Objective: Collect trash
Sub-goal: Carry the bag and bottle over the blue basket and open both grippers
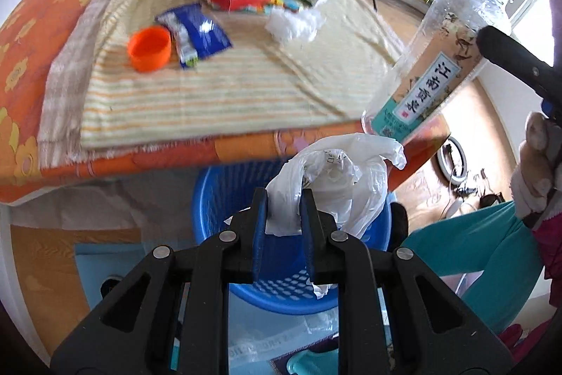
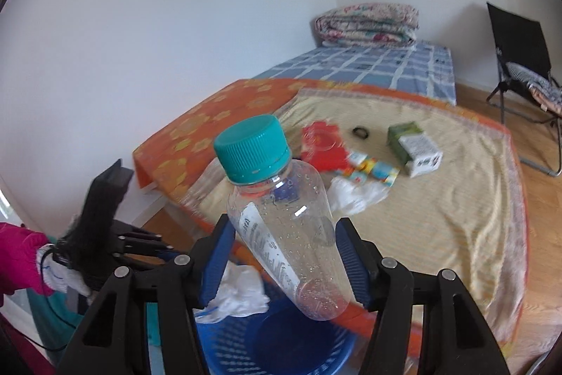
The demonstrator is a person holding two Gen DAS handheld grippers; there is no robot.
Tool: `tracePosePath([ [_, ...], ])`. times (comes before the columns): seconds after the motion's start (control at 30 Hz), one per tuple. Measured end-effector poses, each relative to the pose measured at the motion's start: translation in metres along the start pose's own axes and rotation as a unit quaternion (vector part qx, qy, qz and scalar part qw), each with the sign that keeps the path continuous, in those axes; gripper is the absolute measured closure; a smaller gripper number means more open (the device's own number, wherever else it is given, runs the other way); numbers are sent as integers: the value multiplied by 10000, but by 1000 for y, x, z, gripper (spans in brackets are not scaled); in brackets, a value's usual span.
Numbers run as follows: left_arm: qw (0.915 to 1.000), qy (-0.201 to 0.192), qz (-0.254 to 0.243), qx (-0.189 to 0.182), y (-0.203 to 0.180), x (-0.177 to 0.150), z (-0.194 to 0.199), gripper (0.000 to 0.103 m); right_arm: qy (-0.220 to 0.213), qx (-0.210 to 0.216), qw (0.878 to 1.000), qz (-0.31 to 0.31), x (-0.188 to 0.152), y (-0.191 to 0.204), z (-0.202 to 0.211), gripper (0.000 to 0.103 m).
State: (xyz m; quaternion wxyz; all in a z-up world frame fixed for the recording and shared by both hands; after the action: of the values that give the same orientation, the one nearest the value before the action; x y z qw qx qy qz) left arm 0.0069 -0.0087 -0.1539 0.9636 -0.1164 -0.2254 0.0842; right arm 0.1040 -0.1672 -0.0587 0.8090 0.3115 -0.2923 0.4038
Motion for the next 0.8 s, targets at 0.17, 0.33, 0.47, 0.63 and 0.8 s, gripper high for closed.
tracePosePath([
  [0.17, 9994, 323, 15, 96, 6, -18, -18, 86, 352, 169, 9987, -318, -29, -3, -21, 42],
  [0.33, 9983, 546, 69, 190, 13, -30, -33, 86, 706, 132, 9966, -400, -61, -5, -41, 42],
  [0.47, 9972, 683, 90, 306, 18, -36, -42, 86, 971, 38, 9945, -388, -85, -6, -55, 42],
  [0.63, 9960, 796, 44, 393, 20, -41, -50, 86, 1292, -95, 9903, -496, -110, -14, -72, 42],
  [0.8, 9953, 844, 8, 474, 22, -42, -54, 74, 1571, -243, 9860, -507, -129, -21, -83, 41],
])
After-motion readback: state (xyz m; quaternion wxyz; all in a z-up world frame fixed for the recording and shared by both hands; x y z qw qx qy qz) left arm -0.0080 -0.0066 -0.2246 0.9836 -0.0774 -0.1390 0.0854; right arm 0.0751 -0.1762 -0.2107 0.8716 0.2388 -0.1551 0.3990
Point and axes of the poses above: each gripper's, at about its wrist camera, not at the fingertips, and z roughly against the way its jaws point, y to its left, x to its top, the point moved 8 cm from there along -z, roughly the way its jaws point, and after that the axes turned 2 degrees about x, right-handed, at the moved point
